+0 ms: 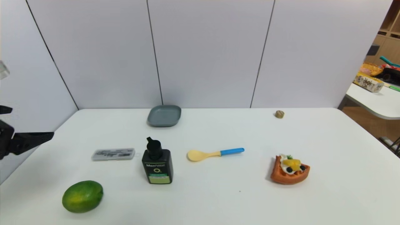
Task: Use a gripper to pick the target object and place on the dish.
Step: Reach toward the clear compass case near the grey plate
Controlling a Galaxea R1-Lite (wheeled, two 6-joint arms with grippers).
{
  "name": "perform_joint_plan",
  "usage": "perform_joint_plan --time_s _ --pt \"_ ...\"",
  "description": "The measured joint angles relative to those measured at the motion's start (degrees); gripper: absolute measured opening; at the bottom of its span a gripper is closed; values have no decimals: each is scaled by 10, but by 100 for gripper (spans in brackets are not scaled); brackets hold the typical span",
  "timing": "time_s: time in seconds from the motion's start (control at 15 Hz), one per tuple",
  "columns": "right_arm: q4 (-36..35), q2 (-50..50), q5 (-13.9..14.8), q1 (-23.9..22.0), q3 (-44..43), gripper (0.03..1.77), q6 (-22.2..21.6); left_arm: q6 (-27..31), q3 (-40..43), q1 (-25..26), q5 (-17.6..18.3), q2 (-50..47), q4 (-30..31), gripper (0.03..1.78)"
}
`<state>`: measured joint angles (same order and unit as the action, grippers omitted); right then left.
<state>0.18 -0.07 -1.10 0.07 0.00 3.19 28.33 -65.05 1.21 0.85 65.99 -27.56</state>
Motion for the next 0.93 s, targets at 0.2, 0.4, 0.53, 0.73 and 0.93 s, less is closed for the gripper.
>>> perform_joint_plan --time_s 0.2,0.4,0.53,0.73,0.93 --pt "0 0 0 0 0 171 0 74 -98 0 39 111 -73 169" --pt "0 0 0 0 0 171 0 152 -138 2 82 199 -131 169" --pt "0 0 0 0 0 171 0 212 -145 9 106 249 -165 169" --pt "0 0 0 0 0 171 0 297 -152 24 162 313 -176 169" --pt "0 0 0 0 0 171 0 339 -162 34 192 360 -176 169"
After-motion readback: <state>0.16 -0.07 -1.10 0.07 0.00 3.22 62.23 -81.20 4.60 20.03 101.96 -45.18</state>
